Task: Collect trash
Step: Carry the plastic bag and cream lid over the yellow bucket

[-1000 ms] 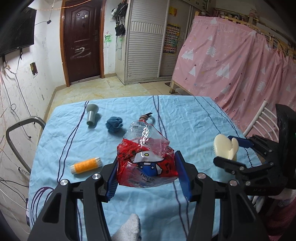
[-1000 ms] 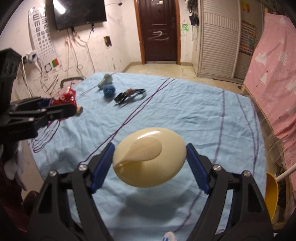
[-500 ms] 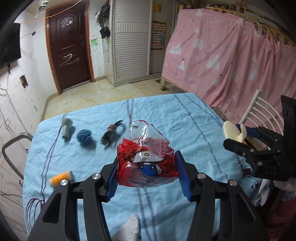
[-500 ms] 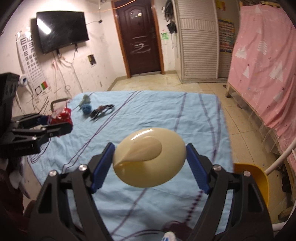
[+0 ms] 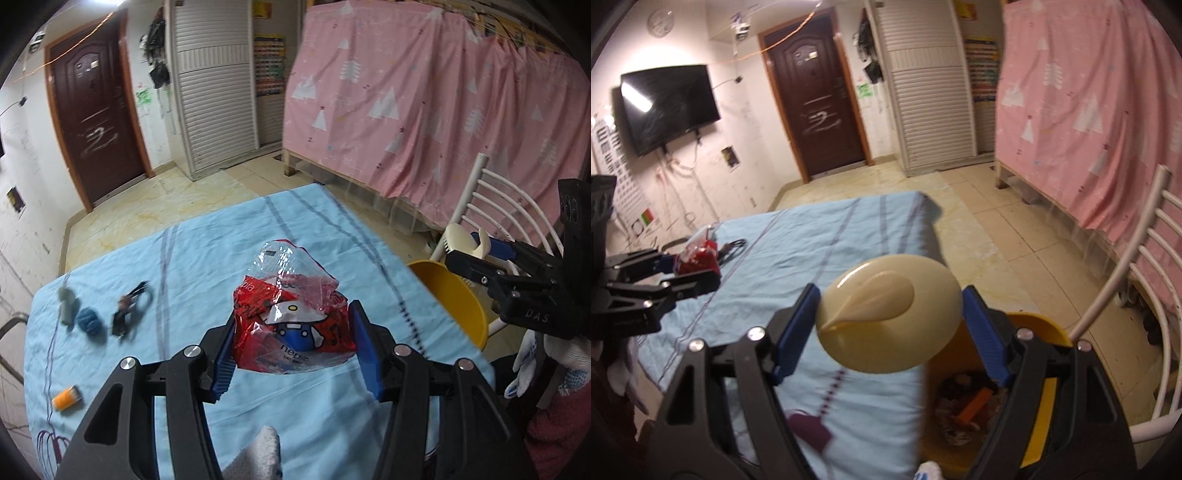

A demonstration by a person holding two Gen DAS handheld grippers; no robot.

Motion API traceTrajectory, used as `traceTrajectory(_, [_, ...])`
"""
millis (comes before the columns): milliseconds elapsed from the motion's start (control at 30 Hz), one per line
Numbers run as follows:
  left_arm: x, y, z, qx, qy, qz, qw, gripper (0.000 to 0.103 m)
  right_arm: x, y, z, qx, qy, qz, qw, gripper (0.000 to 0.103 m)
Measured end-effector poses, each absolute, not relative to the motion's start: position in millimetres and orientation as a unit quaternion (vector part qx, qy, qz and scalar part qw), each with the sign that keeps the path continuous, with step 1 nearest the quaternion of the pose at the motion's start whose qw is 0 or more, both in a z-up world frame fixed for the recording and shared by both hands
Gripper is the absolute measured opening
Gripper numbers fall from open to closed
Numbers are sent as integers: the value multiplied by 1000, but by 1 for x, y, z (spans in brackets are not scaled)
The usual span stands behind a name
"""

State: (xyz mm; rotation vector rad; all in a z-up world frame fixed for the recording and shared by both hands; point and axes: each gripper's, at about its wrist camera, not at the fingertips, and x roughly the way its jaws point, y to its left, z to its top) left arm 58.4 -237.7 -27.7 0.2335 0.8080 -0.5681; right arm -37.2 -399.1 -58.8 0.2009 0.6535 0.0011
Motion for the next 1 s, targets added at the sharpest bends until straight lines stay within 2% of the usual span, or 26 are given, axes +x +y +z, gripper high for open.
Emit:
traceTrajectory(567, [62, -356, -47, 136, 416, -329, 837, 47, -57, -493, -107, 157, 340, -68, 925, 76])
traceTrajectory(900, [62, -406, -69, 156, 437, -344, 816, 47, -54, -514, -139, 178, 371, -75, 909, 76])
traceTrajectory(967, [61, -415, -73, 159, 441, -348, 812, 47, -52, -515, -146, 182, 381, -71, 904, 76])
traceTrajectory(1000, [61, -418, -75, 159, 443, -349, 810, 47, -52, -516, -149, 184, 384, -70, 902, 80])
